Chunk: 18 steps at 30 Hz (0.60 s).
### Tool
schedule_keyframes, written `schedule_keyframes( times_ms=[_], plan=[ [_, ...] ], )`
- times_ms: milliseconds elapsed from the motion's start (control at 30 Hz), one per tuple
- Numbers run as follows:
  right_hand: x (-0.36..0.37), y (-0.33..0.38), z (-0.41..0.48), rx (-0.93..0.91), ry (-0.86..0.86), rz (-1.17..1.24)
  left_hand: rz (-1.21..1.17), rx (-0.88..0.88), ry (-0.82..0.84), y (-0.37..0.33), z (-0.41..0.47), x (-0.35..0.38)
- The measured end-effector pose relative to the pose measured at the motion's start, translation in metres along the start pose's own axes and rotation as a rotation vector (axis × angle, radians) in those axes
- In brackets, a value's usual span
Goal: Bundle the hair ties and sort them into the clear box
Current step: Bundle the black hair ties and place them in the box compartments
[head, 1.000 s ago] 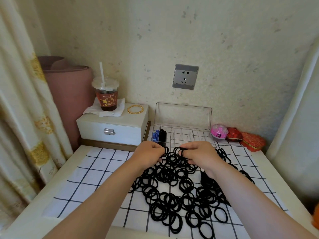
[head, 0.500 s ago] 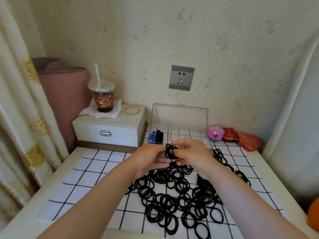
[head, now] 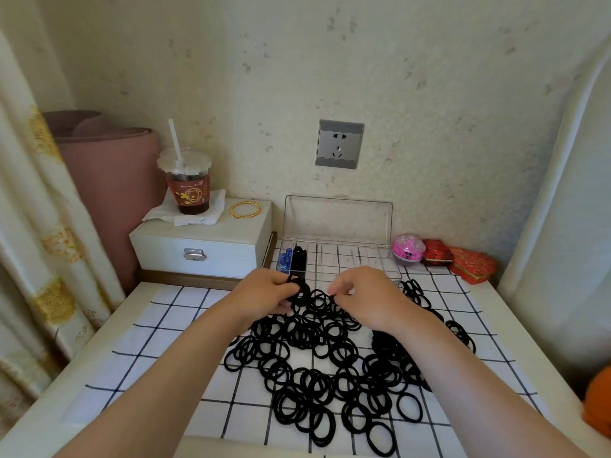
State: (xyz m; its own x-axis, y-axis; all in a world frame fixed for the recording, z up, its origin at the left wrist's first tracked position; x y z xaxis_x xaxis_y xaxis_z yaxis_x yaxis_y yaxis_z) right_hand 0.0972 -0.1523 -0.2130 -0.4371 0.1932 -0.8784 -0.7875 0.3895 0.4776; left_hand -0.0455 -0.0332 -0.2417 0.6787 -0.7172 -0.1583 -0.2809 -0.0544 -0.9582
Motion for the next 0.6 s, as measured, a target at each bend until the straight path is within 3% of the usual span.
schedule_keyframes(
  times_ms=[233, 500, 600],
  plan=[
    [0.025, -0.002, -0.003, 0.009, 0.149, -0.515, 0.174, 0.075, 0.011, -0.001, -0.003, 0.001],
    [0.029, 0.004, 0.005, -0.011, 0.136, -0.555, 0.184, 0.131, 0.013, -0.005, -0.006, 0.0],
    [0.022, 0.002, 0.005, -0.029, 0.118, -0.411, 0.189, 0.153, -0.033, -0.007, -0.005, -0.004]
  ],
)
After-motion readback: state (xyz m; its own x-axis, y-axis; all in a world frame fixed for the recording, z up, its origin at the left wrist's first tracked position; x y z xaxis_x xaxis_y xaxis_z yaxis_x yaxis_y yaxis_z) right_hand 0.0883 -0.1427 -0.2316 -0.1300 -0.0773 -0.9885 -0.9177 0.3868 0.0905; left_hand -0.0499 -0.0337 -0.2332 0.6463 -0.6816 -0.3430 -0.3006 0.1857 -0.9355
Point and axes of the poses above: each hand's wrist, its own z-axis towards the middle knuckle, its own x-axis out of the palm, y = z × x, the point moved 6 cm from there along z, towards the middle knuckle, and after that the axes turned 6 degrees about -z, right-handed, at the moved point
